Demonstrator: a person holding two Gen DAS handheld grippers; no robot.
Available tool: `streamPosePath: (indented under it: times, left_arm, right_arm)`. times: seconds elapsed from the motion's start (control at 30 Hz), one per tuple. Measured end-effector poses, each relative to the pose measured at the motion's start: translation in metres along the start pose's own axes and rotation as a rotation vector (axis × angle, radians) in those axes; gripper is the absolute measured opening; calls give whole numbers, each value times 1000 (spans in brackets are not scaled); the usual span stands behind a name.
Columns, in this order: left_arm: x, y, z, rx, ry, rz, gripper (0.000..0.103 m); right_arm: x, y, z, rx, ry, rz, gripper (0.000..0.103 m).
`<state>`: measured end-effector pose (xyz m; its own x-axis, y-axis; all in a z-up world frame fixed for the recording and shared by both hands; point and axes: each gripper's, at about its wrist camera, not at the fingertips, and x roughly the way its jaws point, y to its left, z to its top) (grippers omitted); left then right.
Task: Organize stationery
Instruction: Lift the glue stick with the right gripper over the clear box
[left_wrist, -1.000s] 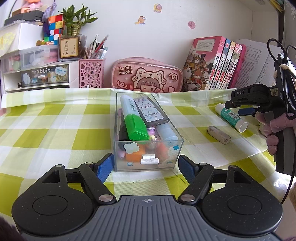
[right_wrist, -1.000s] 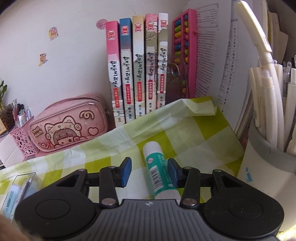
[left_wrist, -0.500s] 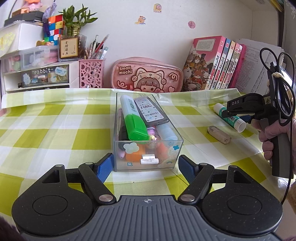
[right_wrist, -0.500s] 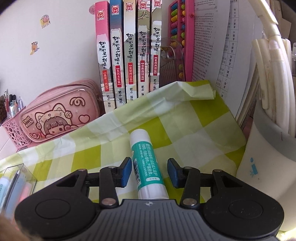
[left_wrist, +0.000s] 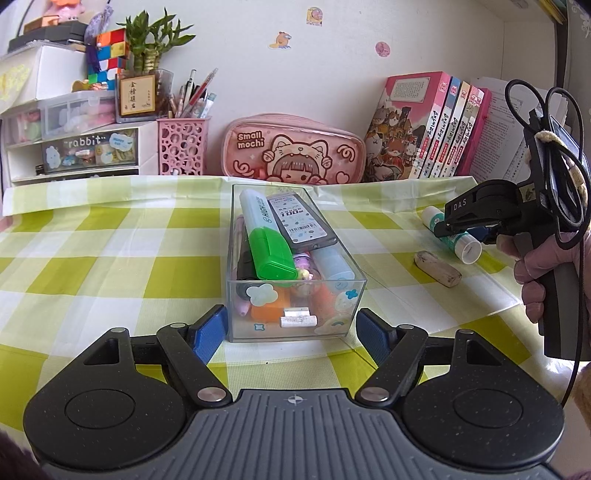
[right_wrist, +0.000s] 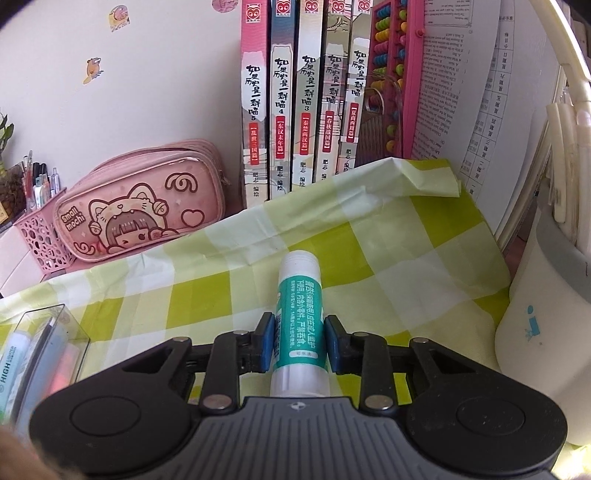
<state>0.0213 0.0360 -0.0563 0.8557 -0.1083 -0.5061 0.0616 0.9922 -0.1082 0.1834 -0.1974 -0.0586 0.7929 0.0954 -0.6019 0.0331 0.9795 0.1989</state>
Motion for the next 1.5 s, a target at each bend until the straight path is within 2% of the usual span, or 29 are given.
streamPosePath:
  times: [0.37,0.53,1.03,1.27,1.5]
  left_arm:
    - [0,0,0,0,0,0,74]
    - [0,0,0,0,0,1,74]
    - [0,0,0,-2,-1,-1,74]
    - [0,0,0,-2,-1,-2,74]
    - [0,0,0,-2,-1,-1,74]
  right_arm:
    - [-12,0,3,189,85,134,32]
    - [-21,12,3,211,97,195,32]
    - [-58,77,11,130,79,348,32]
    - [-61,114,5,56,122,401,32]
    - [-56,126,-1,39,164,415,32]
